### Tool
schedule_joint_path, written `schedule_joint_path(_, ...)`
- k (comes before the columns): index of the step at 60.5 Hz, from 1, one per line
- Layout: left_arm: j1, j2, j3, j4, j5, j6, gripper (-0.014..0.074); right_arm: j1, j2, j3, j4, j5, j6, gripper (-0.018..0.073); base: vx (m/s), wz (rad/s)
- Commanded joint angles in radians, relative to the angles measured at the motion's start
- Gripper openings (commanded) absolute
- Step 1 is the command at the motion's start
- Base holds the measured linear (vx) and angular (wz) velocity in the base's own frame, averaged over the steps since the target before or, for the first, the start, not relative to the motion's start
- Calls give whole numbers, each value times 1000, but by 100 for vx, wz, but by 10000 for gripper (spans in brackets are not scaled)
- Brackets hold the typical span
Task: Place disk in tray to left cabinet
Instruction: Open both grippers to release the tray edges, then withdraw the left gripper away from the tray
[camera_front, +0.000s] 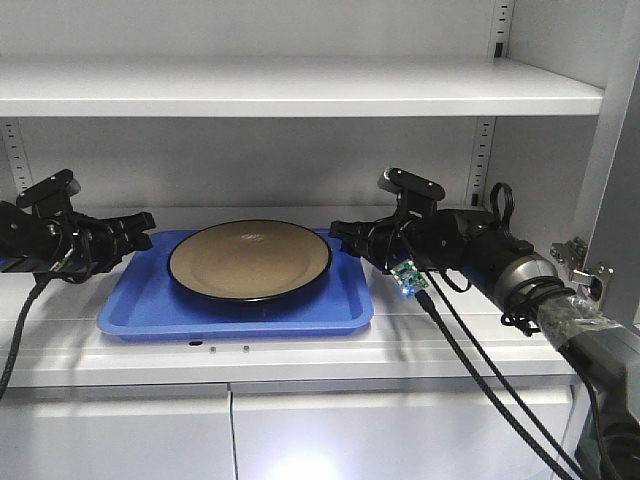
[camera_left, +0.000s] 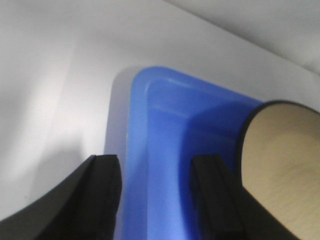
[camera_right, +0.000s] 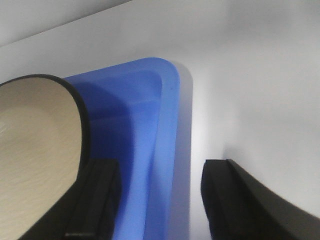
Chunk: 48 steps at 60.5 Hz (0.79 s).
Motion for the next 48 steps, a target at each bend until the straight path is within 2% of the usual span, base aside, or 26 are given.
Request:
schedule_joint_path(1, -7, -74, -35, -20, -44, 2, 463, 0, -81, -34, -2, -80, -2, 438, 0, 0)
schedule_joint_path(20, 2, -88, -35, -10, -37, 3, 461, 0, -81, -34, -2, -80, -2, 438, 0, 0)
schedule_joint_path(33, 38, -130, -35, -7, 113, 3, 459, 0, -81, -34, -2, -79, -2, 438, 0, 0)
schedule_joint_path(37, 43, -162, -28, 49, 171, 3, 459, 0, -81, -34, -2, -80, -2, 438, 0, 0)
schedule_joint_path(40, 43, -190, -12, 118, 195, 3, 459, 0, -81, -34, -2, -80, -2, 438, 0, 1)
schedule_joint_path(48, 39, -299, 121, 272, 148, 3, 459, 0, -81, -34, -2, -80, -2, 438, 0, 1)
